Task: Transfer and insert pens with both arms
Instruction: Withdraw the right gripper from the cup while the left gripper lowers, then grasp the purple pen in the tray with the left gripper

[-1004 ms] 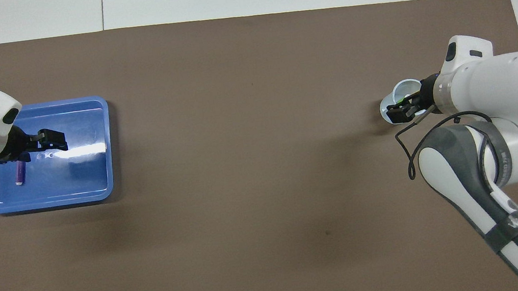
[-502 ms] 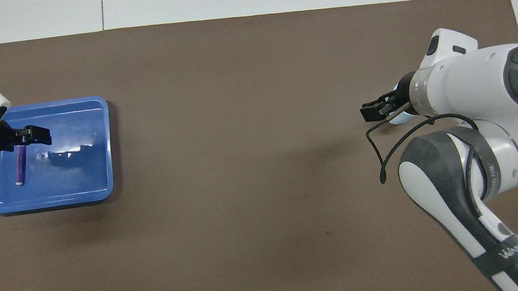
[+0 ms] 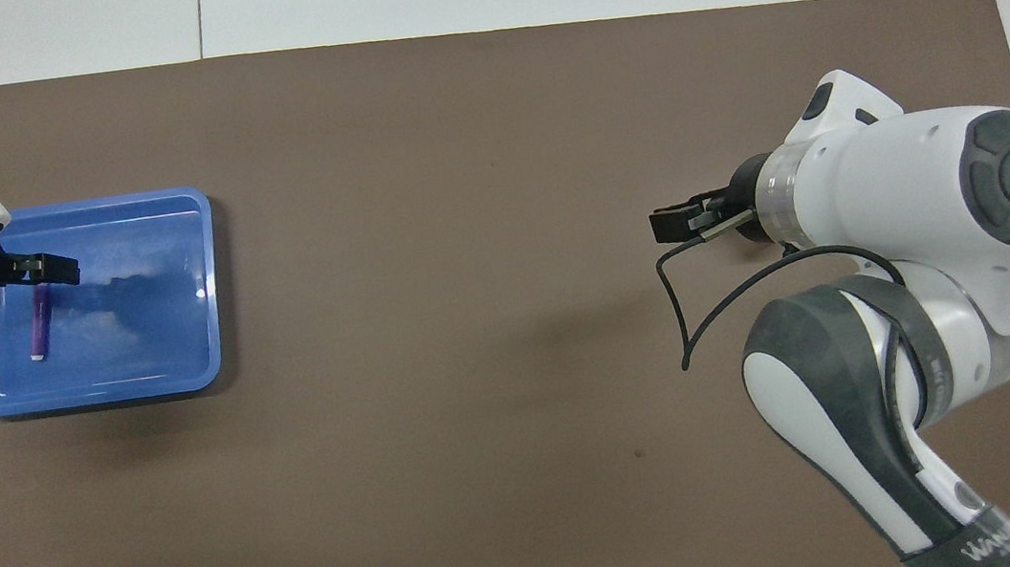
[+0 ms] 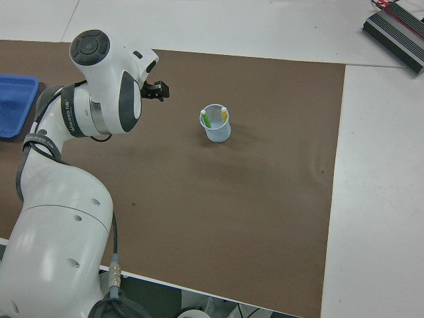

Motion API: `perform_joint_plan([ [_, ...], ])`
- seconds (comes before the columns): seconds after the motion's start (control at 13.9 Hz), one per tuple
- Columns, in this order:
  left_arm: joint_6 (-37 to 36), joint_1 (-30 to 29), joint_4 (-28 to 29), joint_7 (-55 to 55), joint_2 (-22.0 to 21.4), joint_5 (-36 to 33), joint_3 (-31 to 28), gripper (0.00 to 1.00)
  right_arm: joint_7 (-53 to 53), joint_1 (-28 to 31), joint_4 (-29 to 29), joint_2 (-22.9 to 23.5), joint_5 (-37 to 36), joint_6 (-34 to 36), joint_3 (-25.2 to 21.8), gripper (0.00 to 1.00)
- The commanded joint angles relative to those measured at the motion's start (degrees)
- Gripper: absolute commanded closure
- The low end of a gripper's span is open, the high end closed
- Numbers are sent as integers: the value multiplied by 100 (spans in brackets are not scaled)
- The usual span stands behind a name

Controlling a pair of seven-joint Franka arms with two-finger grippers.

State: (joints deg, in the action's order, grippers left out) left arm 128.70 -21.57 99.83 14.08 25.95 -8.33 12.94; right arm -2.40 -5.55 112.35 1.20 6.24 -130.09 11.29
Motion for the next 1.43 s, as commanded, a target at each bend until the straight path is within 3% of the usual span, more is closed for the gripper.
perform_joint_plan([
  [0.0, 85, -76, -236, 130, 235, -152, 51, 0, -593, -51, -47, -76, 437, 160, 119, 0],
  [0.79, 207, -181, 28, 244, 226, -64, 51, 2, -2396, -447, -108, -67, 1792, 46, 119, 0],
  [0.86, 234, -199, 63, 253, 226, -64, 51, 4, -2536, -473, -108, -67, 1985, -7, 119, 0],
  [1.0, 243, -225, 185, 253, 200, -64, 68, 19, -2879, -639, -108, -67, 2145, -217, 119, 0],
  [1.22, 243, -225, 203, 253, 191, -64, 60, 20, -3537, -886, -108, -67, 2145, -288, 119, 0],
  [1.36, 243, -225, 212, 253, 183, -64, 60, 27, -3759, -939, -126, -67, 2180, -297, 119, 0],
])
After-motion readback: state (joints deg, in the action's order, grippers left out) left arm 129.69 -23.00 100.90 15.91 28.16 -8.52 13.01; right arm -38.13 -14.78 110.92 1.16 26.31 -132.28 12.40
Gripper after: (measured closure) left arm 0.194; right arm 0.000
